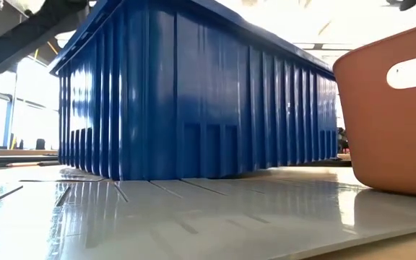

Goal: Sort blocks
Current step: Put the green block into the orange bin

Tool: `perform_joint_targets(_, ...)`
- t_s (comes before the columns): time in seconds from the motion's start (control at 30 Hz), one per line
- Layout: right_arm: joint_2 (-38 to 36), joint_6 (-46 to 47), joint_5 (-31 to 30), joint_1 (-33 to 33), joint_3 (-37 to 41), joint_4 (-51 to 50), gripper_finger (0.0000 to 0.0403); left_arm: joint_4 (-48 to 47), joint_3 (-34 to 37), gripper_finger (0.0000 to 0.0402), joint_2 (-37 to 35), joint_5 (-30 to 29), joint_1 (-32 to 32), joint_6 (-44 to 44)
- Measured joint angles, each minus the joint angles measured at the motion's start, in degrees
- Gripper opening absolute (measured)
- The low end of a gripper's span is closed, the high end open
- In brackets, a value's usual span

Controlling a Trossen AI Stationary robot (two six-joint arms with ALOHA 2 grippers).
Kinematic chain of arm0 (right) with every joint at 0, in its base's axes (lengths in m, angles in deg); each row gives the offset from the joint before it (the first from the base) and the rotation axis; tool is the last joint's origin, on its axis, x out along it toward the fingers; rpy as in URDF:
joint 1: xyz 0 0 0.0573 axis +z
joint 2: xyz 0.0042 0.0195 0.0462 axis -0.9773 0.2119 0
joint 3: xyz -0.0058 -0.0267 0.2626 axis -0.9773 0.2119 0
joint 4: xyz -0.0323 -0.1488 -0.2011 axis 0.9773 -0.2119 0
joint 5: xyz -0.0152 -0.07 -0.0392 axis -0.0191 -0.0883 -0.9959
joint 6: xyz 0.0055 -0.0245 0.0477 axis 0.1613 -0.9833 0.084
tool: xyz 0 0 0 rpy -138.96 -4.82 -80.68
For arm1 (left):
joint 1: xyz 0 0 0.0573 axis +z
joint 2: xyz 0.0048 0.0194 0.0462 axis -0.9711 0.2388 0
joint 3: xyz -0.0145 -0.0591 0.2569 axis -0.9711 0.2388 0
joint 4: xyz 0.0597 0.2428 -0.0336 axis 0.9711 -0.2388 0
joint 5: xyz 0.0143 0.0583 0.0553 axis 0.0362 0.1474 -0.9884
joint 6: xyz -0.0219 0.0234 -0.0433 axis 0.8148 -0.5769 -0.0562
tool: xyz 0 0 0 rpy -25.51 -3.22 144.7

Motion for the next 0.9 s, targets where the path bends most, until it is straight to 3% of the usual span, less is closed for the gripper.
perform_joint_targets(0.1,0.0,0.0,-2.7,0.0,-2.0,-4.6,0.0118,-0.1,0.8,0.0266,1.0,-4.6,-0.2,0.2)
perform_joint_targets(0.33,0.0,0.0,-3.2,0.0,-3.1,-12.6,0.0118,-0.2,6.1,0.0263,1.1,-4.7,0.1,0.6)
perform_joint_targets(0.6,0.0,0.0,-3.2,0.0,-3.1,-13.8,0.0118,0.8,11.4,0.0223,1.0,-6.7,0.3,-0.3)
perform_joint_targets(0.8,0.0,-0.1,-3.2,0.0,-3.1,-13.9,0.0118,0.7,11.3,0.0208,0.5,-6.2,-0.9,-0.4)
perform_joint_targets(0.9,0.0,-0.4,-3.3,0.0,-3.1,-14.0,0.0118,1.8,10.0,0.0207,0.3,-2.7,-1.9,-1.0)
